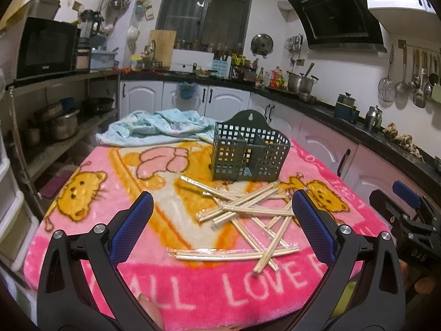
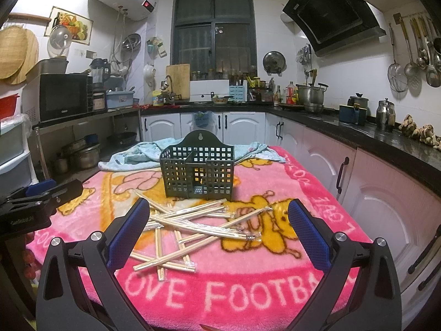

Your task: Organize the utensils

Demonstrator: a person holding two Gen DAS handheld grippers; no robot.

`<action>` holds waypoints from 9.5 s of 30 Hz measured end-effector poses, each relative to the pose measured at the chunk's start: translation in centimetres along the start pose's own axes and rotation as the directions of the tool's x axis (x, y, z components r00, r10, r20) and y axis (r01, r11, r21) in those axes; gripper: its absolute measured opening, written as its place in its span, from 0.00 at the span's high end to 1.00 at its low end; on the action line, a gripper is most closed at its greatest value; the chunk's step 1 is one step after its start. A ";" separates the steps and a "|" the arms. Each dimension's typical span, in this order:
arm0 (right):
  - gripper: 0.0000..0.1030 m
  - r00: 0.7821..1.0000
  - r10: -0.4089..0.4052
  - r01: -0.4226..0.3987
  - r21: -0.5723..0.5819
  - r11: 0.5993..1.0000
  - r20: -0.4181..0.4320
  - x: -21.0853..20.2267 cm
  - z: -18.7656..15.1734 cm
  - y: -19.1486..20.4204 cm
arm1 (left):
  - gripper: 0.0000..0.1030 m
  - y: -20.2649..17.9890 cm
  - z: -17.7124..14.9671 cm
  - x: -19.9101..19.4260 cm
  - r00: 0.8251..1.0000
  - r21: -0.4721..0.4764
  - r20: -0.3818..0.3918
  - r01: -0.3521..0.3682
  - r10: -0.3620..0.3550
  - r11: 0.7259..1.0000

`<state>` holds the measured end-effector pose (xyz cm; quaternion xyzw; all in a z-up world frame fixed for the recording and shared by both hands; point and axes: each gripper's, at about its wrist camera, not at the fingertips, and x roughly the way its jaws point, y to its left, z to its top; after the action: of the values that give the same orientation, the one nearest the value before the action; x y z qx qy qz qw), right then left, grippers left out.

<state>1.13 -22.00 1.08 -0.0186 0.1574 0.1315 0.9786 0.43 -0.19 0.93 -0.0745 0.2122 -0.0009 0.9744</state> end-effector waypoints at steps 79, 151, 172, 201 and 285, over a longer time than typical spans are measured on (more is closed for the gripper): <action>0.99 0.931 0.190 -0.202 -0.006 0.979 -0.312 14.7 3.6 -4.3 | 1.00 10.2 0.6 9.6 0.942 -0.239 -0.280 0.117 -0.184 0.964; 0.99 0.984 0.153 -0.160 -0.075 0.984 -0.095 19.7 19.9 -3.3 | 0.99 0.3 20.1 17.6 0.964 -0.088 -0.073 0.250 -0.256 0.964; 0.35 0.992 0.119 -0.121 -0.056 0.991 -0.048 16.2 17.2 -6.0 | 0.10 3.3 18.2 13.4 0.992 -0.074 0.023 0.124 -0.123 0.990; 0.25 0.983 0.167 -0.173 -0.084 0.981 -0.077 10.1 11.8 -3.4 | 0.10 5.8 11.2 8.7 0.997 -0.094 -0.023 0.069 -0.071 0.993; 0.92 0.767 0.175 0.110 0.394 0.912 -0.618 28.9 -2.5 -15.1 | 1.00 10.7 -3.6 19.0 0.823 -0.503 -0.390 0.186 -0.414 0.844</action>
<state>30.80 -29.47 -10.46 0.1449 0.5059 0.0987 0.8446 15.94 9.23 -11.68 -0.3250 0.4283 -0.1288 0.8333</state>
